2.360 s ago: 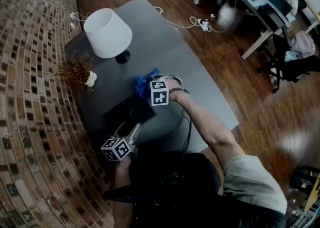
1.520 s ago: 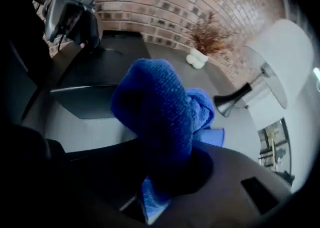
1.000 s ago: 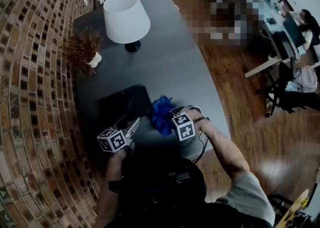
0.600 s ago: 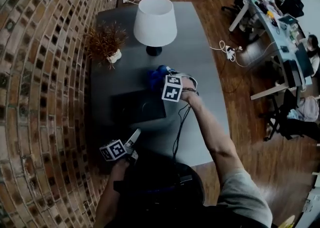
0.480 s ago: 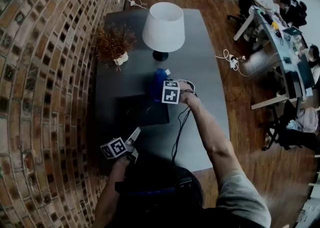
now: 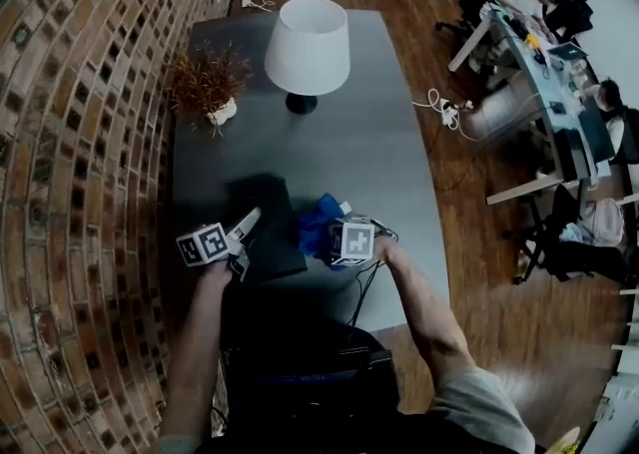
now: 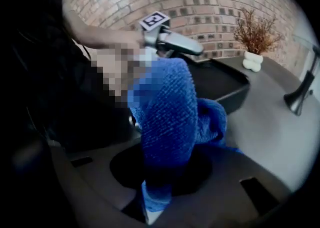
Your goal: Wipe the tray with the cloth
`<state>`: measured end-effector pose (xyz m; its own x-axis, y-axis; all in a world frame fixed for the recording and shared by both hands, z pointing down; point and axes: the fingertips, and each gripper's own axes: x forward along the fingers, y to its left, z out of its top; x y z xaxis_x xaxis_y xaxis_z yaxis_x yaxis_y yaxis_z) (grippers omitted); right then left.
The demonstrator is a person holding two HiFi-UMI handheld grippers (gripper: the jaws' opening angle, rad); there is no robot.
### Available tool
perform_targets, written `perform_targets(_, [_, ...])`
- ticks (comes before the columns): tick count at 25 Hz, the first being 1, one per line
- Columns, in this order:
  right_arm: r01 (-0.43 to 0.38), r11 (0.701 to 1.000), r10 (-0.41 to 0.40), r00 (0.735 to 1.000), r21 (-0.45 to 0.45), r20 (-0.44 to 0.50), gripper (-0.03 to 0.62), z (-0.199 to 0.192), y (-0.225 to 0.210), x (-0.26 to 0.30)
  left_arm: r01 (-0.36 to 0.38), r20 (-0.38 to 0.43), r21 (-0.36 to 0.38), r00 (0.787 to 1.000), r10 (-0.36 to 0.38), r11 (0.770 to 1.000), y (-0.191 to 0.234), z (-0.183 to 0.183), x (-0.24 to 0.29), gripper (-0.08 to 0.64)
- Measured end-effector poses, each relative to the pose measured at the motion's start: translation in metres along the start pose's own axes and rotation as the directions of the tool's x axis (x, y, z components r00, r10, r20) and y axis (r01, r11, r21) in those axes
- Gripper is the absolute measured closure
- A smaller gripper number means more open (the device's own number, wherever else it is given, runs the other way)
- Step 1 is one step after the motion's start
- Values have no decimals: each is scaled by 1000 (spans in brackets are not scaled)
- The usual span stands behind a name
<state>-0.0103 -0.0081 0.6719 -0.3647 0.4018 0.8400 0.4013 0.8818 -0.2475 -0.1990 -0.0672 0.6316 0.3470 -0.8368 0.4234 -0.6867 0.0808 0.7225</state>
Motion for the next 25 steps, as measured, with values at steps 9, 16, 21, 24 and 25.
perform_targets(9, [265,800,-280,958,538,-56,425,-114,-34,-46,35,-105,227,994,-11,973,-42,-17,12,188])
perform_targets(16, [255,525,-582,804,812,123,109,-145,-55,-133,16,-61,233,998,-1,972,-48,-33,-43,216])
perform_targets(21, [560,601,-676,737,570,-11,92,-79,-48,-137,-10,-55,223,998,22,975,-41,-47,-55,216])
perform_targets(24, [589,649,-611,781,481,-133,72,-77,-71,-59,-21,-76,231,996,40,973,-41,-54,-55,218])
perform_targets(25, [604,650,-595,782,461,-185,72,-86,-77,-41,-23,-94,244,994,47,970,-42,-58,-55,218])
